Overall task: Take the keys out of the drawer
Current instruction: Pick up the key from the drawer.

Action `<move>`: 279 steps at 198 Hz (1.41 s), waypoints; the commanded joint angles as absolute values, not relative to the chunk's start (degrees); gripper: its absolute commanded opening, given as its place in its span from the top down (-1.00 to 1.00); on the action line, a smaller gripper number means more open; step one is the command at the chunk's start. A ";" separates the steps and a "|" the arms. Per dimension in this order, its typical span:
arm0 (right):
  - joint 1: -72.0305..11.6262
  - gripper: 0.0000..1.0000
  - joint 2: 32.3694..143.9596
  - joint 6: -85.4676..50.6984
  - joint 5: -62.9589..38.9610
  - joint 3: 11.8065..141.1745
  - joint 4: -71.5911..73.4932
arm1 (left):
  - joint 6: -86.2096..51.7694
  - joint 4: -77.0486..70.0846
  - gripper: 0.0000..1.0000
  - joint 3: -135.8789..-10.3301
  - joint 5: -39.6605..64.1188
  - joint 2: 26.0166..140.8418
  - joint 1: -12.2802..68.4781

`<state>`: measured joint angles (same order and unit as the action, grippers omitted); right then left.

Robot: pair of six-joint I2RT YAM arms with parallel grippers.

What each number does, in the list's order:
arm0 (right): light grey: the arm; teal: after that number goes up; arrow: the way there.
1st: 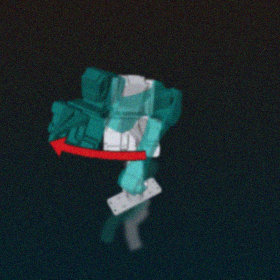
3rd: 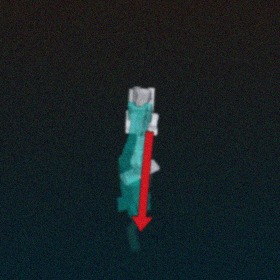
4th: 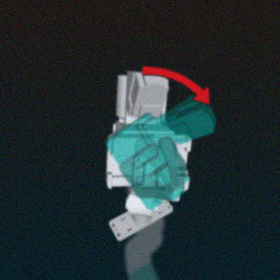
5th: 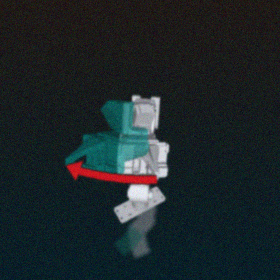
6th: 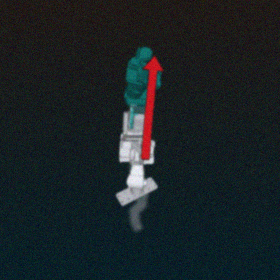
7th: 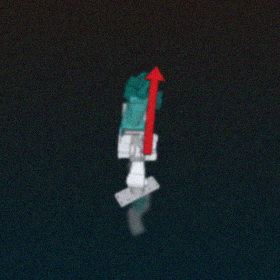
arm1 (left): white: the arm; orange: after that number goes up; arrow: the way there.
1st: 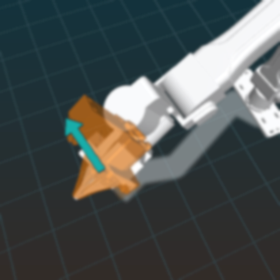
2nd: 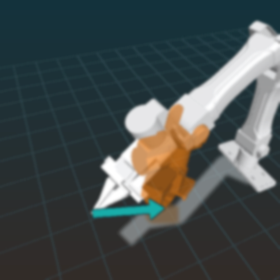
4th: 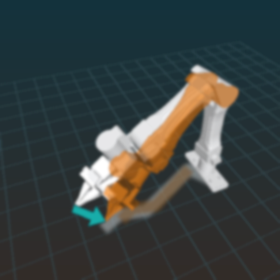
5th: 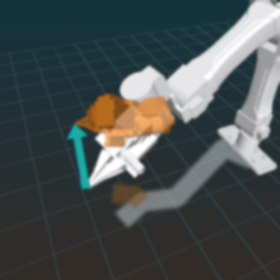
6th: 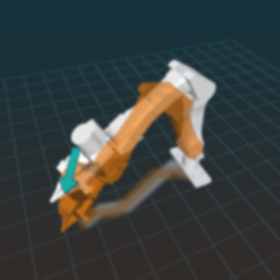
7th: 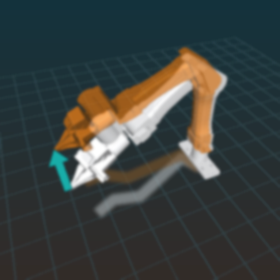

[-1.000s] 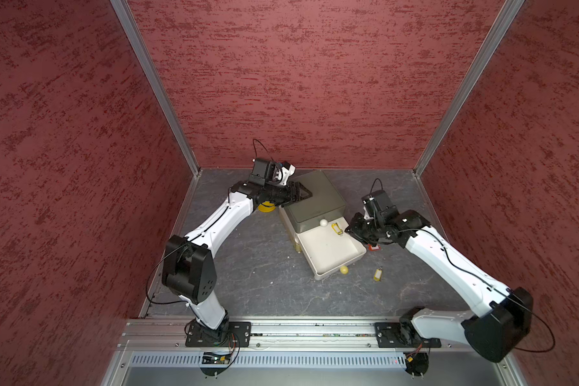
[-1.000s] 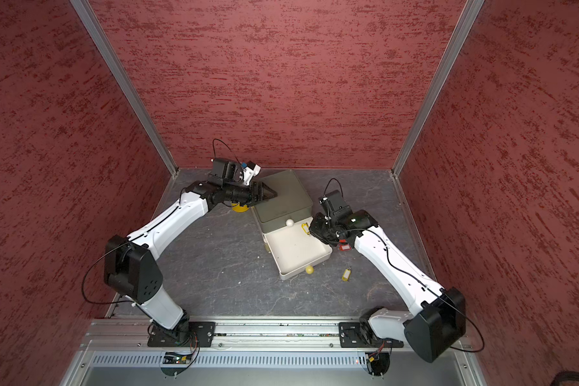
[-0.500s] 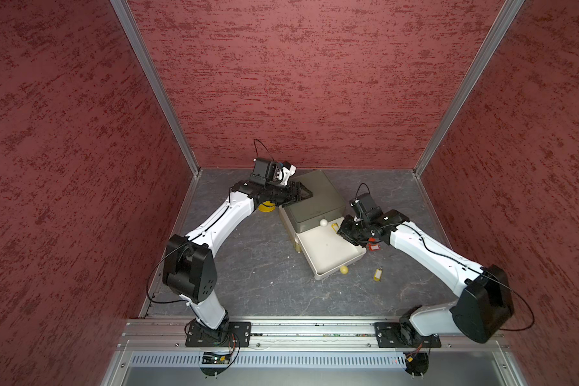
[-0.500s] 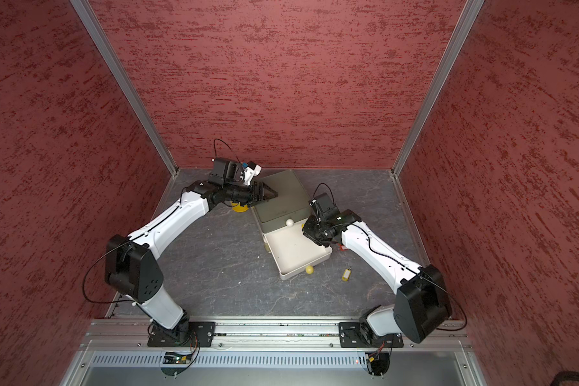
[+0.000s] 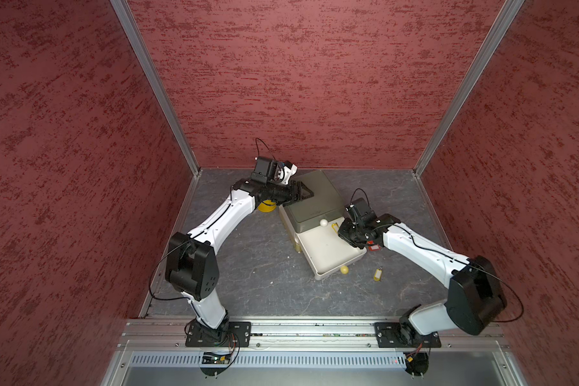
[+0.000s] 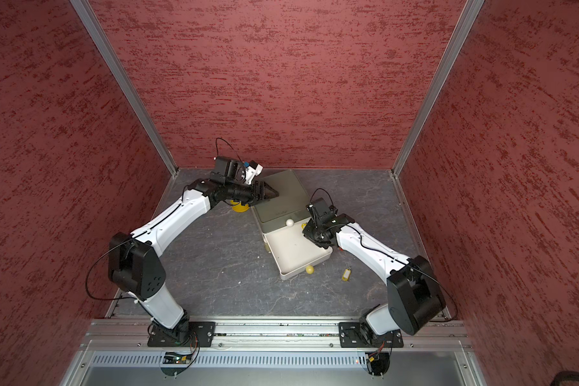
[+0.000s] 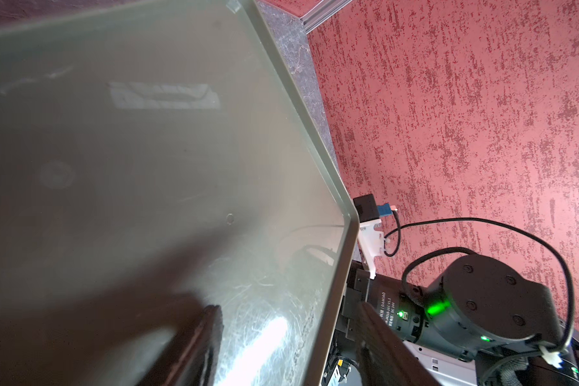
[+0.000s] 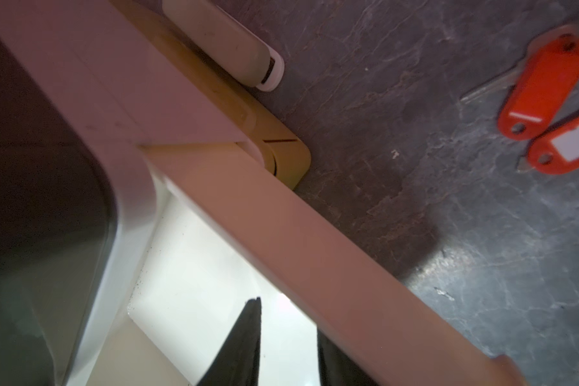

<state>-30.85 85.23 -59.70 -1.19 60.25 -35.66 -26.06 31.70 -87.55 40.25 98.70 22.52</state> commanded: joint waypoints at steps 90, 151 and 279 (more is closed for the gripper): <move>-31.29 0.99 86.05 -64.56 4.02 58.53 -27.78 | -24.43 38.68 -0.32 -85.78 38.67 103.36 21.97; -32.22 1.00 85.99 -67.23 8.08 54.12 -20.55 | -24.52 38.76 -0.32 -85.34 38.76 103.57 22.06; -32.81 1.00 89.15 -67.16 4.98 59.46 -38.20 | -24.78 37.53 -0.32 -84.87 39.55 103.54 21.53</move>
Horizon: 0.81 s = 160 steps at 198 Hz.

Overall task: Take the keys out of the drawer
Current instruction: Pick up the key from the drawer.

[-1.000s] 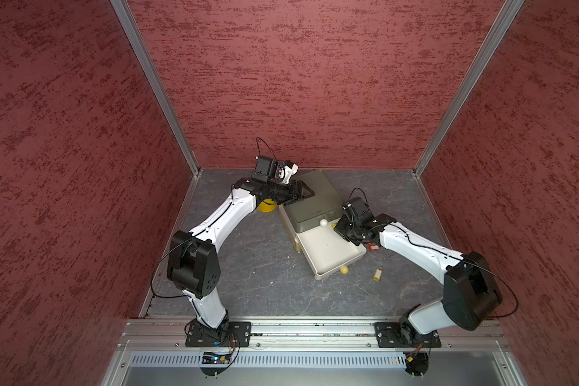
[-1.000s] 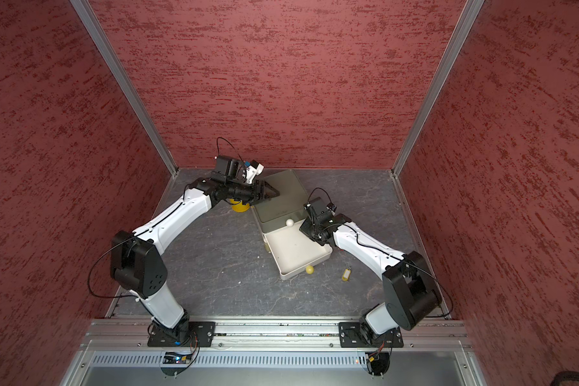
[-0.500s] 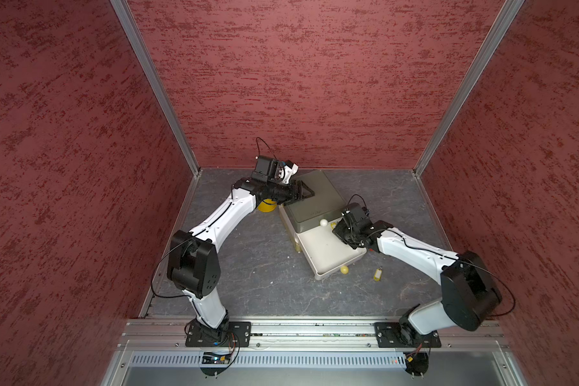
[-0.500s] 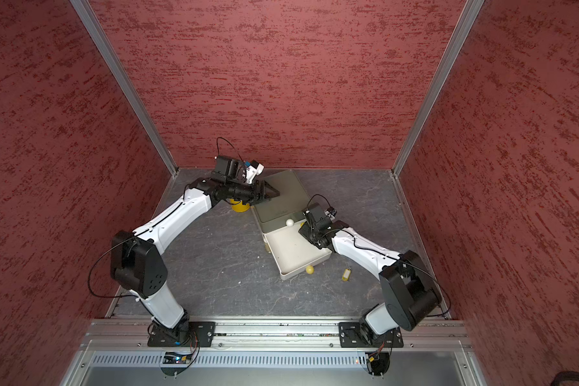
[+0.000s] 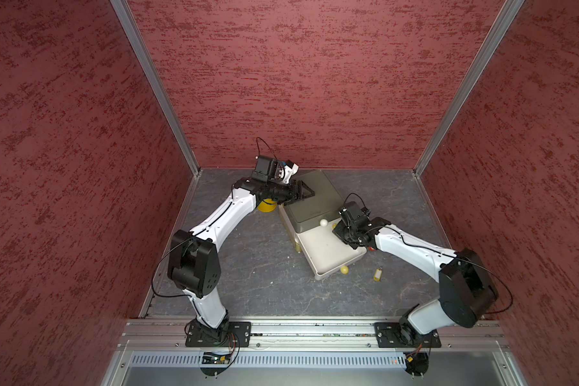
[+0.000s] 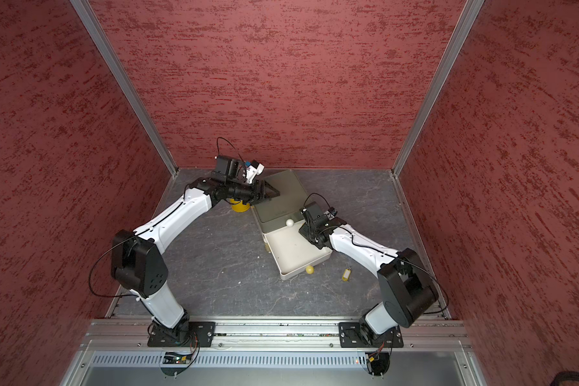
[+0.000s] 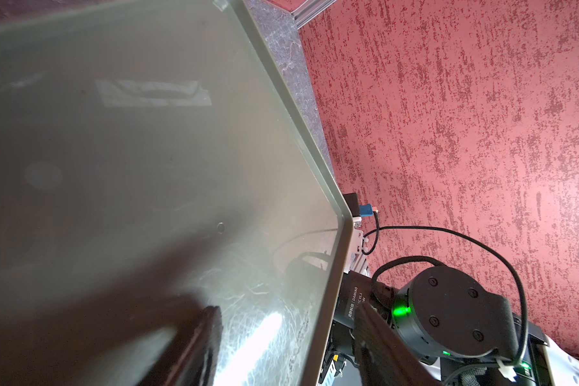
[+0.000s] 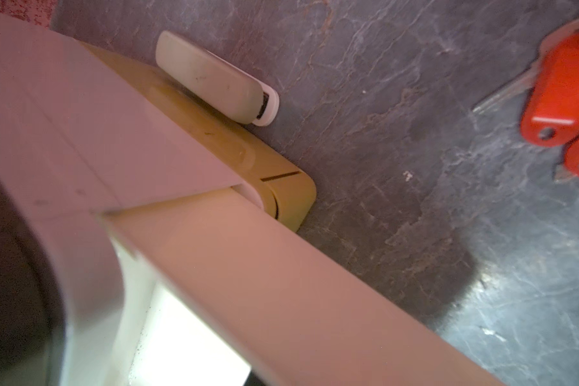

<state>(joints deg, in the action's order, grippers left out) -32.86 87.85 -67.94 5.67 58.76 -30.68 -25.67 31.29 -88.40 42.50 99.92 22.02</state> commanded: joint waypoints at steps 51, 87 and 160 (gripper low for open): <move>-33.38 1.00 86.28 -65.88 1.68 59.33 -42.41 | -25.22 36.22 -0.32 -84.02 39.55 103.43 21.80; -34.57 1.00 84.75 -66.61 -0.78 58.46 -42.55 | -25.57 35.60 -0.32 -83.93 39.46 103.54 21.80; -38.49 1.00 84.43 -69.02 -1.45 59.59 -42.24 | -25.58 35.34 -0.32 -83.41 39.38 103.56 21.97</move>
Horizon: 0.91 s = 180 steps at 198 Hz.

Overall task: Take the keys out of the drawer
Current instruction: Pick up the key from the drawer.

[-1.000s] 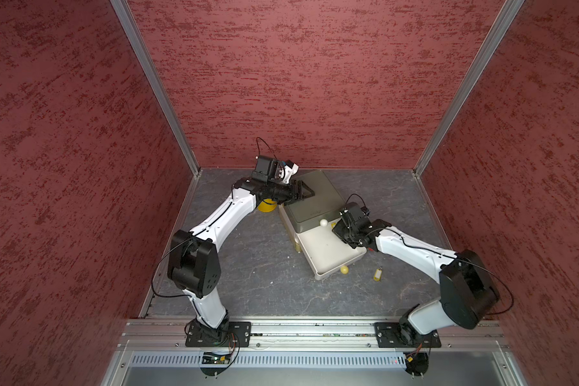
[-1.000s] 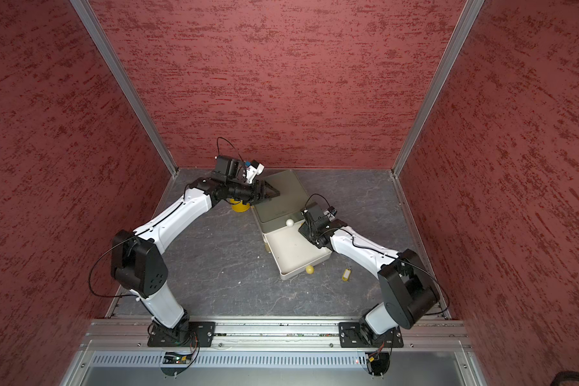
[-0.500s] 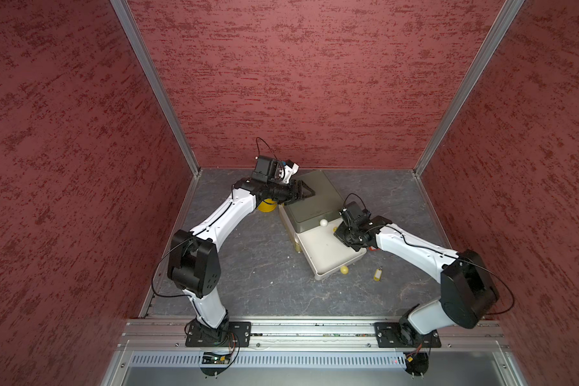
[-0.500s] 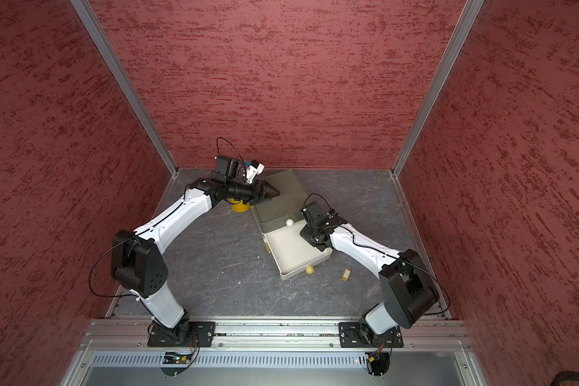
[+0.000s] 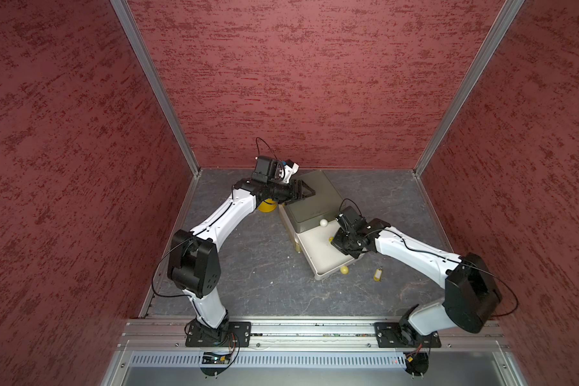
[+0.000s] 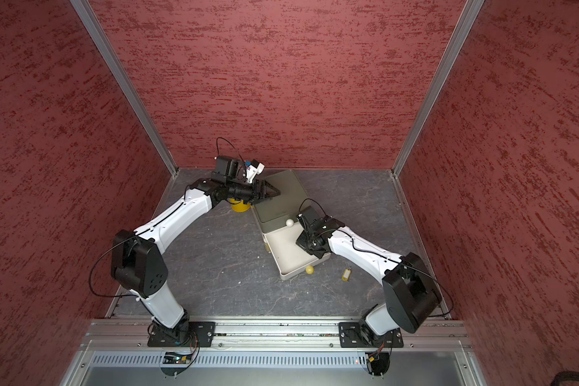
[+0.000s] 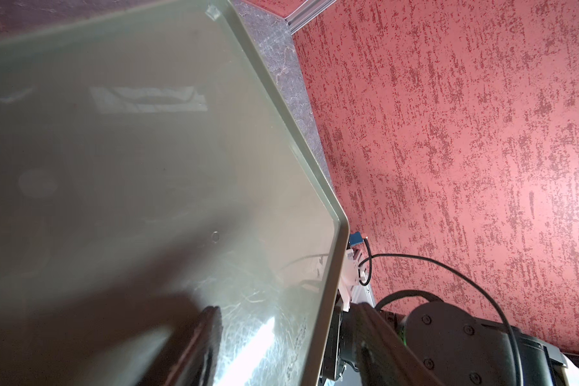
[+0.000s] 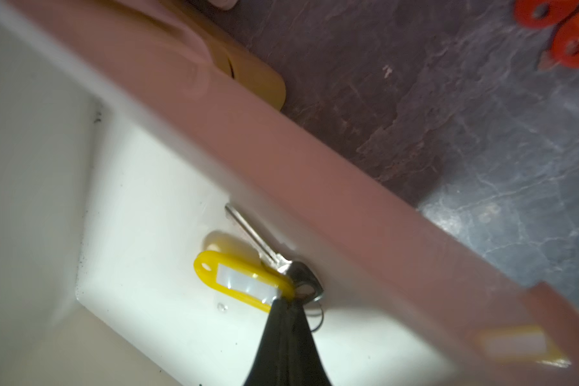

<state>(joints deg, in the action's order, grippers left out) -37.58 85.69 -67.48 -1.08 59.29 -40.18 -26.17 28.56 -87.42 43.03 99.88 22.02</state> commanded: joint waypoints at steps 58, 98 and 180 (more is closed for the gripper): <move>-38.63 0.85 80.59 -68.79 2.53 59.21 -46.18 | -25.70 34.96 -0.32 -83.36 39.46 103.70 22.15; -38.58 0.58 81.58 -64.36 2.53 62.97 -47.05 | -25.69 34.82 -0.32 -83.23 39.64 103.86 22.17; -38.94 0.33 87.79 -60.06 0.16 65.67 -51.95 | -26.66 33.01 -0.32 -81.50 40.95 103.50 20.99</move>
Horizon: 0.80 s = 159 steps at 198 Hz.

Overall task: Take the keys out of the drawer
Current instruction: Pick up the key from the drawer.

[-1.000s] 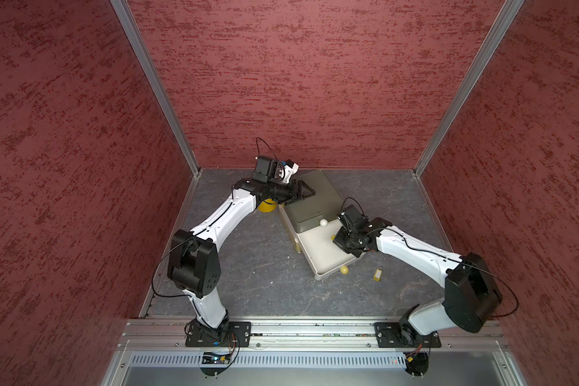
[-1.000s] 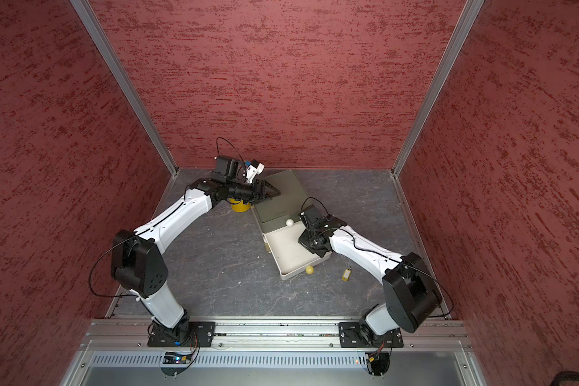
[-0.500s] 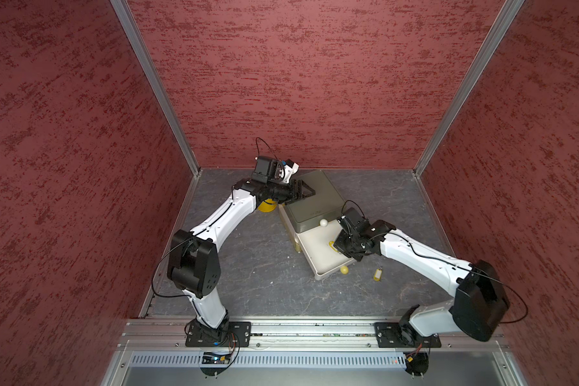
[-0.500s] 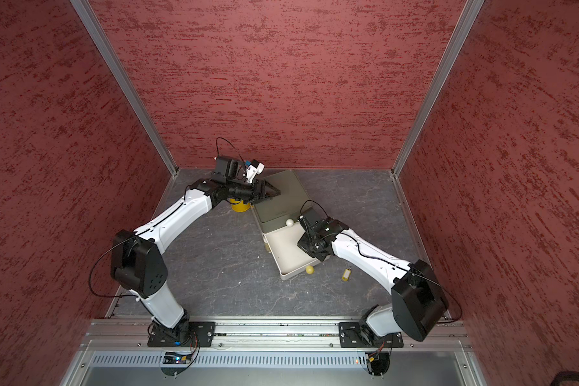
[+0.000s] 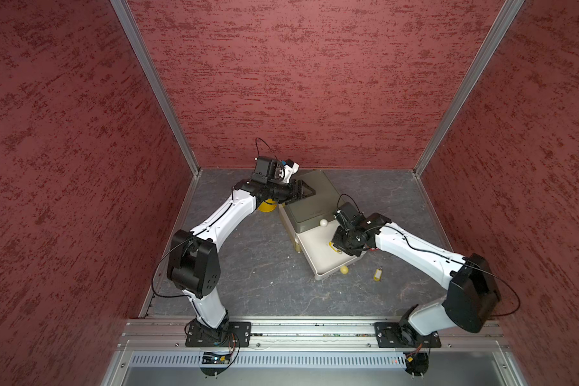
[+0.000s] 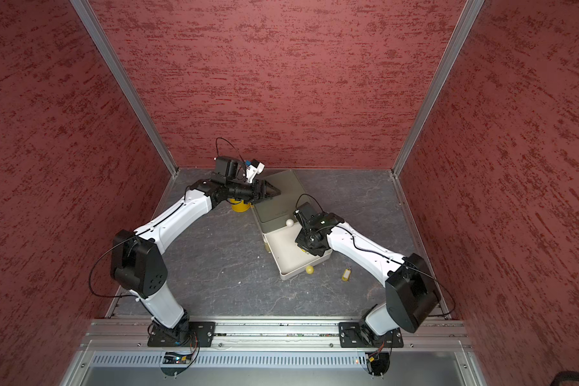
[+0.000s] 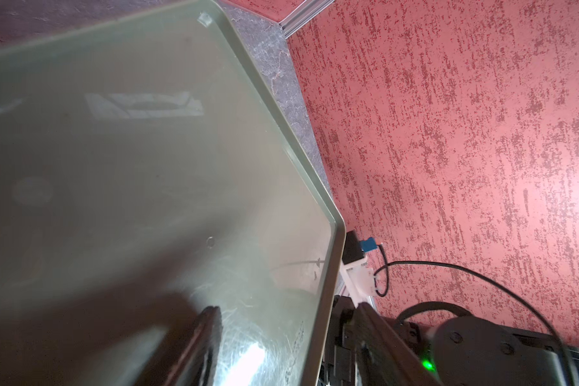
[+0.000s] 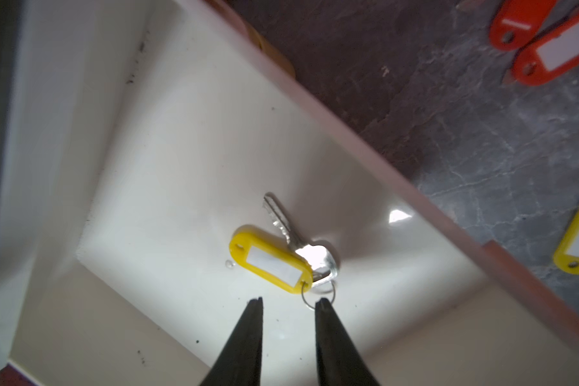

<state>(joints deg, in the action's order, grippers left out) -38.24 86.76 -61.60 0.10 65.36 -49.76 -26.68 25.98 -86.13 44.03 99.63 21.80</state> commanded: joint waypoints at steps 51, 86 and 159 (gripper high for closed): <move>-38.93 0.31 89.42 -59.45 0.00 65.62 -51.26 | -26.42 33.44 -0.32 -81.50 40.96 103.35 20.69; -38.95 0.31 90.16 -59.57 -0.11 64.36 -50.26 | -26.53 33.34 -0.32 -81.13 40.96 103.09 20.48; -38.94 0.52 91.54 -59.79 0.26 63.63 -48.30 | -26.57 33.63 -0.32 -80.95 40.80 103.01 20.54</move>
<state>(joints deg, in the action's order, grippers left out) -38.50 89.82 -60.01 -0.05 64.64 -49.78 -27.51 24.75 -85.17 44.97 99.20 21.39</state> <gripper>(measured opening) 0.258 0.660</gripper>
